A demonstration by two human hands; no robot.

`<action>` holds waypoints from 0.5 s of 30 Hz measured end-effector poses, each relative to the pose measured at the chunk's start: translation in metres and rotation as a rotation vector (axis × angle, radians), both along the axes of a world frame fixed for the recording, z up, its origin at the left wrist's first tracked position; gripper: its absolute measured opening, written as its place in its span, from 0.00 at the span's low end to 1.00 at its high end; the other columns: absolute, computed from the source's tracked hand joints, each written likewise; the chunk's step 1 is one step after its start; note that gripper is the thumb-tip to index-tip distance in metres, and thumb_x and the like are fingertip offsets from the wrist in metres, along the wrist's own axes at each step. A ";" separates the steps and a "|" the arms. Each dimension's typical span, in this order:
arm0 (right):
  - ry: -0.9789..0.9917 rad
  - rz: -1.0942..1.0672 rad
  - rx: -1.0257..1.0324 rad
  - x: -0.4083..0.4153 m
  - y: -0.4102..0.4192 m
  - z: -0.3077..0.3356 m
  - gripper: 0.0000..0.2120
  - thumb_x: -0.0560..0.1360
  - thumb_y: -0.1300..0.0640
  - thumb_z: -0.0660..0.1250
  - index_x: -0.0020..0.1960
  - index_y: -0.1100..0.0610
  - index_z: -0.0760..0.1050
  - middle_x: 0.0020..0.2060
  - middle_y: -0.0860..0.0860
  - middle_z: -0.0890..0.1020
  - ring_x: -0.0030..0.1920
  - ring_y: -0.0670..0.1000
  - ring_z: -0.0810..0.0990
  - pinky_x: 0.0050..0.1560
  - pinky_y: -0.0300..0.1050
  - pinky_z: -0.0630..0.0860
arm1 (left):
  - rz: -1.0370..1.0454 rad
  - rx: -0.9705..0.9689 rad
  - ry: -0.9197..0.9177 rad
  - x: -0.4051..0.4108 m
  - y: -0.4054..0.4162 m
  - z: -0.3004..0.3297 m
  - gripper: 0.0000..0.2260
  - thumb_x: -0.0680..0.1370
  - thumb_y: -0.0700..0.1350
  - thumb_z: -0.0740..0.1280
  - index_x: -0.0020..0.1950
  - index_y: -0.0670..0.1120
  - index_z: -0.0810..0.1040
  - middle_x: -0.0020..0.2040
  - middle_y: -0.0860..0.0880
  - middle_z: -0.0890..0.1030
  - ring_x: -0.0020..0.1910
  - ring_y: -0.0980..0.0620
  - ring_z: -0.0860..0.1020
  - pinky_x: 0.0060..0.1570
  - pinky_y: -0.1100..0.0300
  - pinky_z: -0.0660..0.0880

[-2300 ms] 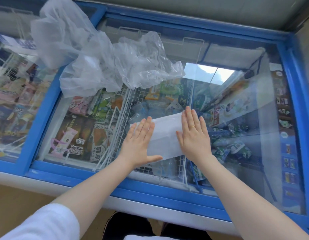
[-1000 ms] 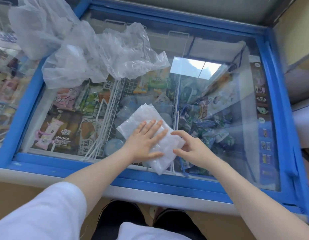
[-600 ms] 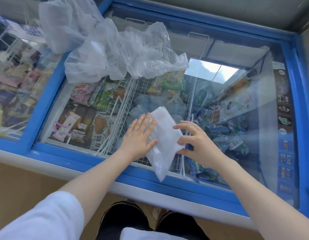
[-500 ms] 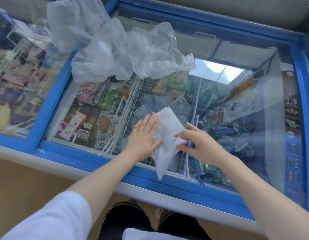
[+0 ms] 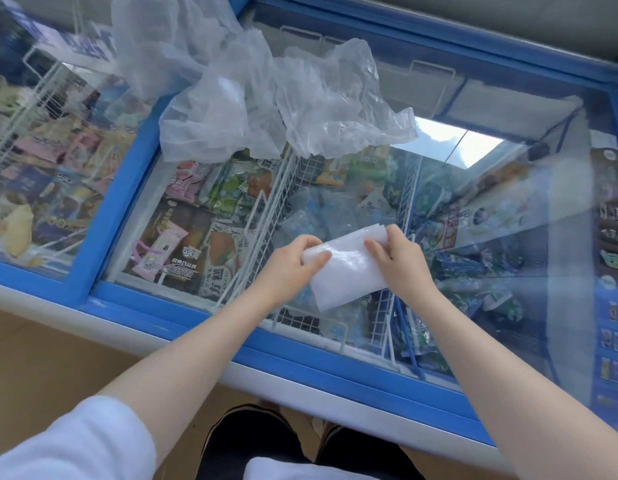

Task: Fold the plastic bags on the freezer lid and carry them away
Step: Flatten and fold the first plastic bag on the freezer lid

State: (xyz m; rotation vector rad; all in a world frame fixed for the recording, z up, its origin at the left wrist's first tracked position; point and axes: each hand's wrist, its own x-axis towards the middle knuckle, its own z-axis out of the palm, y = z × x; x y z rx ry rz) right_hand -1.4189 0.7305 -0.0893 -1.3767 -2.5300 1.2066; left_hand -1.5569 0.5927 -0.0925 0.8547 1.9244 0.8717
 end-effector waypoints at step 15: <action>-0.235 -0.127 0.269 -0.010 0.000 -0.023 0.21 0.78 0.43 0.57 0.33 0.54 0.59 0.33 0.54 0.74 0.38 0.59 0.75 0.34 0.45 0.65 | -0.295 0.137 0.980 0.047 0.007 -0.038 0.13 0.72 0.42 0.56 0.51 0.40 0.77 0.58 0.41 0.79 0.60 0.42 0.76 0.65 0.48 0.59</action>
